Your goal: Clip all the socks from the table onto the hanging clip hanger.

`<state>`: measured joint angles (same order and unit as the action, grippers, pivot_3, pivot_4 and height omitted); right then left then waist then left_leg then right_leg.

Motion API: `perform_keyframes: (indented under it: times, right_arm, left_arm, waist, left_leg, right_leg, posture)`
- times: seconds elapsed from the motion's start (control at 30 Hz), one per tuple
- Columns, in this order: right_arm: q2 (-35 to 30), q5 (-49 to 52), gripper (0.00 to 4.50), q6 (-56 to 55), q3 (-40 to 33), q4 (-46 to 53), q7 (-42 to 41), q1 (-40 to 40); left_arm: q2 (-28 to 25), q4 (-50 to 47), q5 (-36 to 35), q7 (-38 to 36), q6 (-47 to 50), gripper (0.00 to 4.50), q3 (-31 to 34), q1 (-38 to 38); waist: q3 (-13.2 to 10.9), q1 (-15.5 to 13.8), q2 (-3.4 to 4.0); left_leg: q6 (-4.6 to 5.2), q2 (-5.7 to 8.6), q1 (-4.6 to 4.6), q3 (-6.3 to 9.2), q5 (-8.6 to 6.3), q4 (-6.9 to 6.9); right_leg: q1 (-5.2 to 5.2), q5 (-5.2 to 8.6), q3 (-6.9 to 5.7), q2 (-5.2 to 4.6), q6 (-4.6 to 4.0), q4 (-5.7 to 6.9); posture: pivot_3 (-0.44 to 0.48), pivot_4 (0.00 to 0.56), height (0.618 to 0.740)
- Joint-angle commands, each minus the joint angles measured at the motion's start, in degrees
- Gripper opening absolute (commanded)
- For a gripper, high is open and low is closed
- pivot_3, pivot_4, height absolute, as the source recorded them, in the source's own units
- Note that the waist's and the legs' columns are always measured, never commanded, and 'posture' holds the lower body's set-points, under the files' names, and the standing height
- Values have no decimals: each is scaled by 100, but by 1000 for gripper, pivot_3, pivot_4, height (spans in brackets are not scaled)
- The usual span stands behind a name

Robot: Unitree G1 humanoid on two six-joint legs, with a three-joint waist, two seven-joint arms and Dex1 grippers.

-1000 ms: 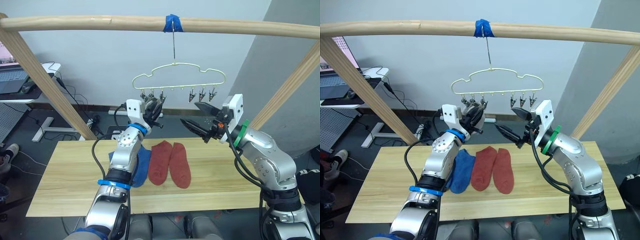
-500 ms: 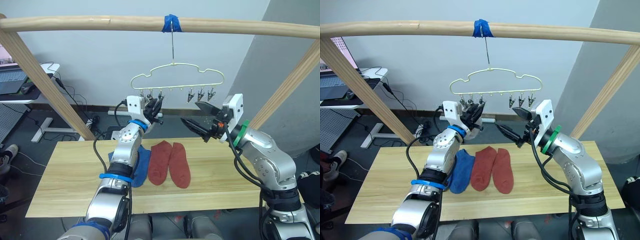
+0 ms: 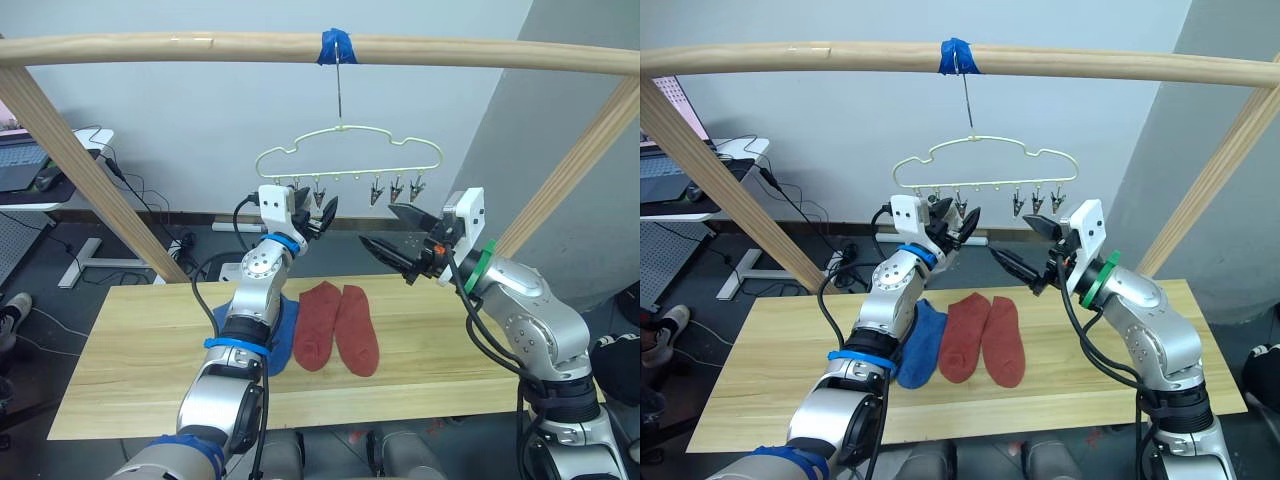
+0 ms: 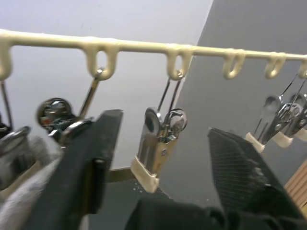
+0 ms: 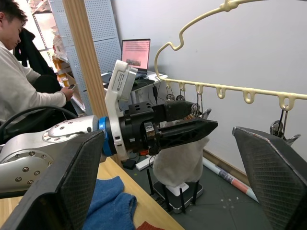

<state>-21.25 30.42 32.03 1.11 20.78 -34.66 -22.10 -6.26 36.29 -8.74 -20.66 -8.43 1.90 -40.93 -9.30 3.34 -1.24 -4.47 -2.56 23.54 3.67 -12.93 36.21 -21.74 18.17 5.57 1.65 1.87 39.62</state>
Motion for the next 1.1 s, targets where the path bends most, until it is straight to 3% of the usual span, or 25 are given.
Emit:
perform_keyframes:
  times: [0.03, 1.1]
  right_arm:
    - [-1, 99, 4500, -54, -83, 244, 3, -147]
    - [1, 66, 4500, -92, -107, 230, 59, -144]
  left_arm:
    - [29, -145, 13, -11, -138, 3224, 29, -34]
    - [236, -99, -38, -265, -223, 3224, 36, -164]
  waist:
    - [0, 0, 0]
    - [0, 29, 0]
  left_leg:
    - [0, 0, 0, 0, 0, 0]
    - [1, 1, -1, 0, 0, 40]
  right_leg:
    - [0, 0, 0, 0, 0, 0]
    - [0, 0, 3, 4, 0, 34]
  posture:
    - [-68, 135, 740]
    - [-80, 123, 740]
